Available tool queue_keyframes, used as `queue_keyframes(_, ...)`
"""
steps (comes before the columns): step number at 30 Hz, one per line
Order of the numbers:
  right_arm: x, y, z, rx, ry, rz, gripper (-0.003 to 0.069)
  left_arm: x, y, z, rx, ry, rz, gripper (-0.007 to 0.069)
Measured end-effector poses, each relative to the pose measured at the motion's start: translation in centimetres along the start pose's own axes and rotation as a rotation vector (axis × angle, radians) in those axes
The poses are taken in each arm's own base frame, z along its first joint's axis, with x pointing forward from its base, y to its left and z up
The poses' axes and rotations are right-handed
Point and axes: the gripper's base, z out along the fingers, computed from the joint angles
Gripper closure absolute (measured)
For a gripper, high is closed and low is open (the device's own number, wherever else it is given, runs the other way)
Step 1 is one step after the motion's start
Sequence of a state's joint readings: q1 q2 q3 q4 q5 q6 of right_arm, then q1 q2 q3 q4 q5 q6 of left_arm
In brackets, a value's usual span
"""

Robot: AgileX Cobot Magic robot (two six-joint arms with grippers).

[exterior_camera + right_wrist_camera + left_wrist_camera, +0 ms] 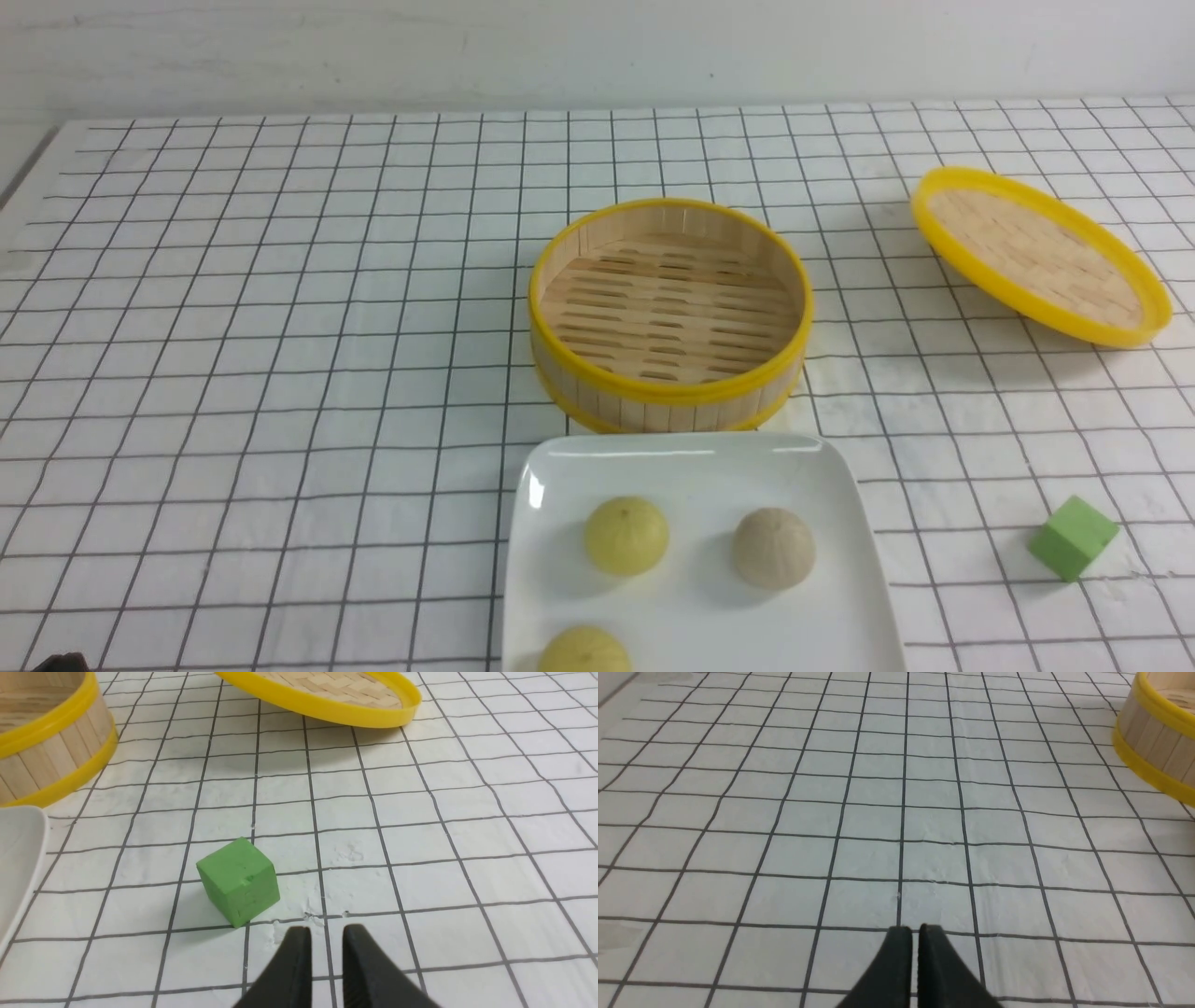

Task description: Put the steamed buns into the plate on the white-black tablecloth.

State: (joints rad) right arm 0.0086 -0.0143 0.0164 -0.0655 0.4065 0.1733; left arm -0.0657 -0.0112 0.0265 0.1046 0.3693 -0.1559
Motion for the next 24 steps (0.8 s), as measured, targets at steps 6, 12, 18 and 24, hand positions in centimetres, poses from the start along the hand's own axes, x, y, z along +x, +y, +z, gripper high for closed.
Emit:
queue_keyframes(6,0.00,0.00,0.00,0.000,0.000,0.000,0.0526,-0.02,0.00,-0.01,0.000,-0.001,0.000,0.0571)
queue_keyframes(12,0.00,0.00,0.00,0.000,0.000,0.000,0.0519,-0.02,0.12,-0.01,-0.021,-0.001,-0.002,0.0570)
queue_keyframes(18,0.00,0.00,0.00,0.000,0.000,0.000,0.0517,-0.03,0.30,-0.02,-0.051,-0.002,-0.004,0.0561)
queue_keyframes(24,0.00,0.00,0.00,0.000,0.000,0.000,0.0517,-0.02,0.30,-0.02,-0.052,-0.001,-0.003,0.0554)
